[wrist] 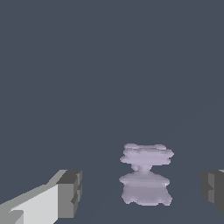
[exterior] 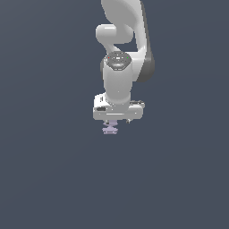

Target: Pick up the object and move it to a goal position.

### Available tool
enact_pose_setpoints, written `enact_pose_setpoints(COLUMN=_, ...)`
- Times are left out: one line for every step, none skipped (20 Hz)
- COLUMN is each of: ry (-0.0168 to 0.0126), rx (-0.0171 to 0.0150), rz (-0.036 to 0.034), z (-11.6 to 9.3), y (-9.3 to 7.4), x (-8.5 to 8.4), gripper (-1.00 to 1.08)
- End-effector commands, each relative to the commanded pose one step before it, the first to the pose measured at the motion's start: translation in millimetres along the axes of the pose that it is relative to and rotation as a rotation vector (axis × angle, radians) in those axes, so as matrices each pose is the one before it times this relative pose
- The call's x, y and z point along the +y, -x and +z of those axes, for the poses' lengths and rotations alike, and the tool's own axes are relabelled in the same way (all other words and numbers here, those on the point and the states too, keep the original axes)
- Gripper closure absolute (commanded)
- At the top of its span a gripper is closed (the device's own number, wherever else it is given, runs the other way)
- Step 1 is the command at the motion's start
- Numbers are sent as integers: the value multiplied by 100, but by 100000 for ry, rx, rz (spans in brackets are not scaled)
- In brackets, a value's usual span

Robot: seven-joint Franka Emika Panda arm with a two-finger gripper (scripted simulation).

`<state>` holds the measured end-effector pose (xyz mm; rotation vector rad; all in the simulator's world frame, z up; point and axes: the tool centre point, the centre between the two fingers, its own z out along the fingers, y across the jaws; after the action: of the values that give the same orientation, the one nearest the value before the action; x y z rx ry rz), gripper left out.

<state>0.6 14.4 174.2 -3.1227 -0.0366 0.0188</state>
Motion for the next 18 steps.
enact_pose_setpoints(ry=0, rx=0, rz=0, z=0, y=0, x=1, gripper=-60)
enact_pose_setpoints(ry=32, rx=23, rz=-57, z=-2, y=-1, x=-18, gripper=-60)
enact_pose_setpoints(ry=104, rx=76, rz=-189, z=-12, y=-1, x=-69, gripper=-60)
enact_pose_setpoints(ry=161, rx=118, rz=-298, z=-15, y=-3, x=-101, gripper=-60)
enact_pose_setpoints(ry=223, rx=159, rz=-422, z=-21, y=-4, x=-141, gripper=-60)
enact_pose_setpoints(ry=237, rx=161, rz=-467, z=-22, y=-6, x=-150, gripper=-60)
enact_pose_setpoints(ry=170, rx=105, rz=-356, z=-14, y=-5, x=-107, gripper=-60)
enact_pose_setpoints(ry=102, rx=51, rz=-232, z=-6, y=-4, x=-62, gripper=-60)
enact_pose_setpoints(ry=32, rx=4, rz=-92, z=0, y=-2, x=-15, gripper=-60)
enact_pose_setpoints(ry=-29, rx=-19, rz=60, z=3, y=1, x=16, gripper=-60)
enact_pose_setpoints(ry=-41, rx=32, rz=175, z=-7, y=5, x=19, gripper=-60)
enact_pose_setpoints(ry=-12, rx=47, rz=109, z=-9, y=4, x=4, gripper=-60)
enact_pose_setpoints(ry=12, rx=-18, rz=-65, z=4, y=-2, x=-8, gripper=-60)
enact_pose_setpoints(ry=27, rx=-84, rz=-211, z=14, y=-6, x=-4, gripper=-60)
enact_pose_setpoints(ry=41, rx=-156, rz=-366, z=28, y=-12, x=-9, gripper=-60)
enact_pose_setpoints(ry=54, rx=-222, rz=-508, z=38, y=-16, x=-5, gripper=-60)
enact_pose_setpoints(ry=67, rx=-289, rz=-653, z=49, y=-20, x=-4, gripper=-60)
enact_pose_setpoints(ry=81, rx=-353, rz=-798, z=60, y=-25, x=-7, gripper=-60)
